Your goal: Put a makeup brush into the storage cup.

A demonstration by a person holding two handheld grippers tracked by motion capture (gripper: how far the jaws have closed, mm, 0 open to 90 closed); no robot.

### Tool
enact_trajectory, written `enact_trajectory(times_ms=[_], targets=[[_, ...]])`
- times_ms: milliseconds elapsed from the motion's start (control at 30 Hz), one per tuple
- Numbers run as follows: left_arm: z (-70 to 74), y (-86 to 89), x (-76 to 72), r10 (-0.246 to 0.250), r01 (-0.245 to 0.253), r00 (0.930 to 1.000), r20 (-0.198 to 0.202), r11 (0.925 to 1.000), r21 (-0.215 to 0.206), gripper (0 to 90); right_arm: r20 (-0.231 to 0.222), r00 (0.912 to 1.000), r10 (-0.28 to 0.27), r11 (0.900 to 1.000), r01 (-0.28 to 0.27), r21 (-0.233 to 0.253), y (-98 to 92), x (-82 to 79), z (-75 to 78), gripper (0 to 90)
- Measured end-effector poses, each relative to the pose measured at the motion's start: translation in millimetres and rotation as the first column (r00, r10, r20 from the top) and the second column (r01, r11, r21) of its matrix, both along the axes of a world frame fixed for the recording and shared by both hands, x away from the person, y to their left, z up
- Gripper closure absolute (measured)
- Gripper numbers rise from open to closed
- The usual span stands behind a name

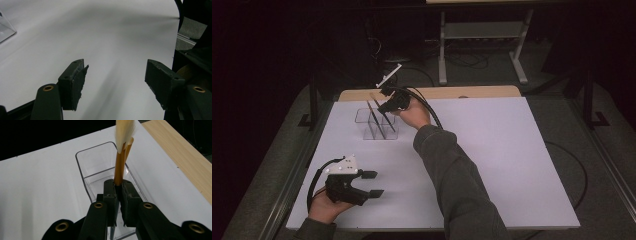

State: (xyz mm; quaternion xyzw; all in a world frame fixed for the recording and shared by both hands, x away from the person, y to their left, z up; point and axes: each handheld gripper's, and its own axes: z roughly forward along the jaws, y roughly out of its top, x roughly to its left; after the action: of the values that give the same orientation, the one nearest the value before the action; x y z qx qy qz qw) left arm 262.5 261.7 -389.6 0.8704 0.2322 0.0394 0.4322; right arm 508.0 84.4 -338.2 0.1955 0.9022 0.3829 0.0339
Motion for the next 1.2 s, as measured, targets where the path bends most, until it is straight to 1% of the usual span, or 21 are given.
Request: enact_trajectory(times_ms=[67, 167, 200, 233, 267, 367, 400, 433, 467, 567, 733, 867, 933, 967, 1000, 1033, 1133, 1167, 1200], targets=[[-0.2, -0.3, 0.3, -0.002, 0.002, 1.0000, 0.002, 1.0000, 0.001, 31.8, -0.008, 1.0000, -0.006, 1.000, 0.005, -0.004, -0.3, -0.5, -2.2, 82.1], [-0.2, -0.4, 0.3, -0.002, 0.002, 1.0000, 0.000, 1.0000, 0.001, 31.8, -0.004, 1.0000, -0.004, 1.000, 0.004, 0.002, -0.5, -0.1, -4.1, 82.0], [-0.2, -0.2, 0.3, -0.001, 0.001, 1.0000, 0.001, 1.0000, 0.001, 31.8, -0.008, 0.9999, -0.006, 1.000, 0.006, 0.002, -0.3, -0.4, -4.5, 82.0], [-0.1, 0.2, 0.4, 0.001, -0.001, 1.0000, -0.001, 1.0000, 0.000, 31.8, -0.003, 1.0000, -0.003, 1.000, 0.003, -0.002, -0.3, -0.1, -5.0, 82.0], [-0.3, 0.2, 0.5, 0.003, -0.003, 1.0000, -0.002, 1.0000, -0.004, 31.8, -0.011, 0.9999, -0.005, 1.000, 0.005, 0.000, 0.0, -0.4, -5.6, 82.0], [-0.4, 0.7, 1.2, 0.003, -0.003, 1.0000, -0.002, 1.0000, -0.004, 31.7, -0.007, 1.0000, -0.004, 1.000, 0.004, 0.002, 0.0, -0.1, -7.5, 81.8], [-0.3, 0.7, 1.5, 0.003, -0.003, 1.0000, -0.003, 1.0000, -0.004, 31.7, -0.014, 0.9999, -0.006, 1.000, 0.006, 0.004, 0.0, -0.3, -8.2, 81.5], [-0.5, 0.5, 1.7, 0.004, -0.004, 1.0000, -0.005, 1.0000, -0.006, 31.7, -0.010, 0.9999, -0.009, 1.000, 0.009, 0.000, -0.4, -0.1, -9.5, 79.7], [-0.7, 0.3, 1.8, 0.006, -0.006, 1.0000, -0.005, 1.0000, -0.007, 31.6, -0.017, 0.9997, -0.017, 1.000, 0.017, -0.005, -0.7, 0.0, -10.4, 75.9], [-1.0, -0.4, 2.1, 0.008, -0.008, 0.9999, -0.008, 1.0000, -0.005, 31.6, -0.013, 0.9995, -0.030, 1.000, 0.030, -0.009, -3.5, 0.3, -13.0, 73.1], [-0.9, -1.0, 2.9, 0.005, -0.005, 1.0000, -0.006, 1.0000, -0.001, 31.5, -0.026, 0.9988, -0.041, 0.999, 0.041, 0.009, -11.3, -1.8, -11.6, 71.7], [-1.7, -0.5, 3.0, 0.008, -0.008, 0.9999, -0.009, 1.0000, -0.002, 31.4, -0.018, 0.9992, -0.037, 0.999, 0.038, 0.029, -17.7, -3.3, -9.6, 70.8], [-1.7, -0.2, 3.3, 0.008, -0.008, 0.9999, -0.009, 1.0000, -0.001, 31.5, -0.030, 0.9987, -0.043, 0.998, 0.044, 0.038, -19.7, -5.3, -8.9, 69.9], [-1.7, -0.3, 3.2, 0.008, -0.009, 0.9999, -0.010, 1.0000, -0.001, 31.4, -0.020, 0.9991, -0.038, 0.999, 0.039, 0.035, -21.7, -6.0, -9.2, 69.7], [-1.6, -0.3, 3.3, 0.008, -0.008, 0.9999, -0.008, 1.0000, -0.001, 31.5, -0.025, 0.9988, -0.042, 0.998, 0.043, 0.039, -22.5, -7.1, -9.0, 69.6], [-1.5, -0.3, 3.2, 0.007, -0.007, 1.0000, -0.007, 1.0000, 0.000, 31.4, -0.014, 0.9993, -0.036, 0.999, 0.036, 0.038, -24.4, -7.2, -9.2, 69.5], [-1.8, -0.5, 3.0, 0.005, -0.005, 1.0000, -0.006, 1.0000, 0.000, 31.4, -0.005, 0.9993, -0.038, 0.998, 0.038, 0.057, -30.9, -8.7, -8.5, 68.6], [-1.8, -0.4, 2.9, 0.005, -0.005, 1.0000, -0.006, 1.0000, 0.002, 31.4, -0.014, 0.9988, -0.047, 0.997, 0.048, 0.061, -32.2, -10.1, -8.0, 68.4], [-2.0, -0.4, 2.6, 0.006, -0.006, 1.0000, -0.006, 1.0000, 0.001, 31.4, -0.006, 0.9989, -0.047, 0.997, 0.048, 0.061, -35.0, -10.9, -7.6, 67.8]])
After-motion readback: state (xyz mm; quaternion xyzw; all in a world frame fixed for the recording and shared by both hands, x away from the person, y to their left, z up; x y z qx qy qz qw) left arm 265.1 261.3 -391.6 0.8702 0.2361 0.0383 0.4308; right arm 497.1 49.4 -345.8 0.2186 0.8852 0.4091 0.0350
